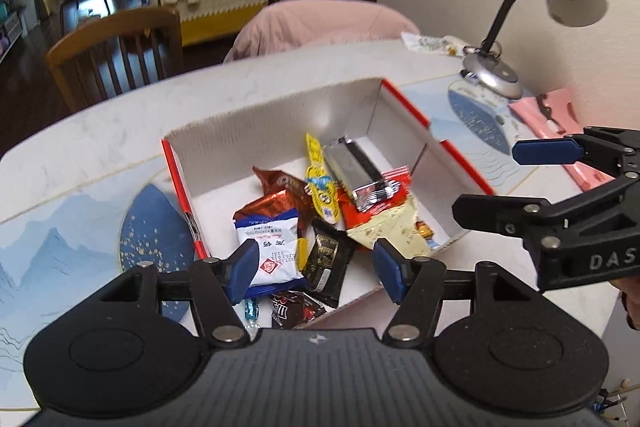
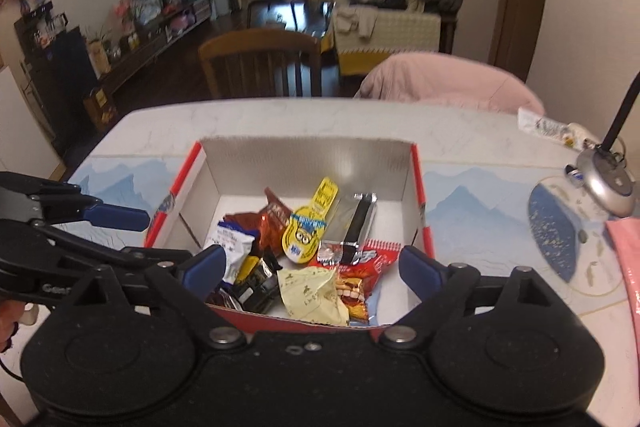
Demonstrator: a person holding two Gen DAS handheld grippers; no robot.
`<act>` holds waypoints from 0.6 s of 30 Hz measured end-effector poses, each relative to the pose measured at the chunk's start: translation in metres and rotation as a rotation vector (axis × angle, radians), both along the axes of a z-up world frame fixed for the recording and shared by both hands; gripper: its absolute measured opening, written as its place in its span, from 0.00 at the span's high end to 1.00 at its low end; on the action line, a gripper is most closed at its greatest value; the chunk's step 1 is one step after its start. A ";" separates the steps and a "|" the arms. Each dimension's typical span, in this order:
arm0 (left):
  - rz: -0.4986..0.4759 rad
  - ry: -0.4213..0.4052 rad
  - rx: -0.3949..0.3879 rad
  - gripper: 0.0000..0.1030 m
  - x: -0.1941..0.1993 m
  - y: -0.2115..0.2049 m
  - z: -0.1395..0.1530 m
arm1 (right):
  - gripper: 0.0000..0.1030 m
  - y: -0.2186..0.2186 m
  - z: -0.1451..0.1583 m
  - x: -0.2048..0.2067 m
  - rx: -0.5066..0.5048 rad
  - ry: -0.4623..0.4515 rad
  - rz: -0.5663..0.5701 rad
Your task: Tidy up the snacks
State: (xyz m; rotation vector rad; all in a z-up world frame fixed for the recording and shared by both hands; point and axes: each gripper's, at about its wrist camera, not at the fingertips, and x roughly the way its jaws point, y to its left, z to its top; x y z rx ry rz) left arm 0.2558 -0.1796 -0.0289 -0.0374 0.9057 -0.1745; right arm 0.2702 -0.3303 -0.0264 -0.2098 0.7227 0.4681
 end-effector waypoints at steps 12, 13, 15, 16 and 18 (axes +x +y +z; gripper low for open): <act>0.003 -0.128 -0.040 0.18 -0.048 0.013 0.035 | 0.00 -0.008 0.017 -0.046 0.115 -0.150 -0.068; 0.006 -0.133 -0.046 0.18 -0.052 0.015 0.036 | 0.00 -0.008 0.016 -0.049 0.124 -0.152 -0.072; 0.011 -0.133 -0.063 0.17 -0.057 0.018 0.037 | 0.00 -0.008 0.014 -0.054 0.145 -0.158 -0.087; 0.015 -0.134 -0.070 0.16 -0.060 0.018 0.038 | 0.00 -0.008 0.013 -0.057 0.156 -0.162 -0.091; 0.013 -0.134 -0.082 0.16 -0.065 0.020 0.038 | 0.00 -0.008 0.011 -0.063 0.168 -0.173 -0.098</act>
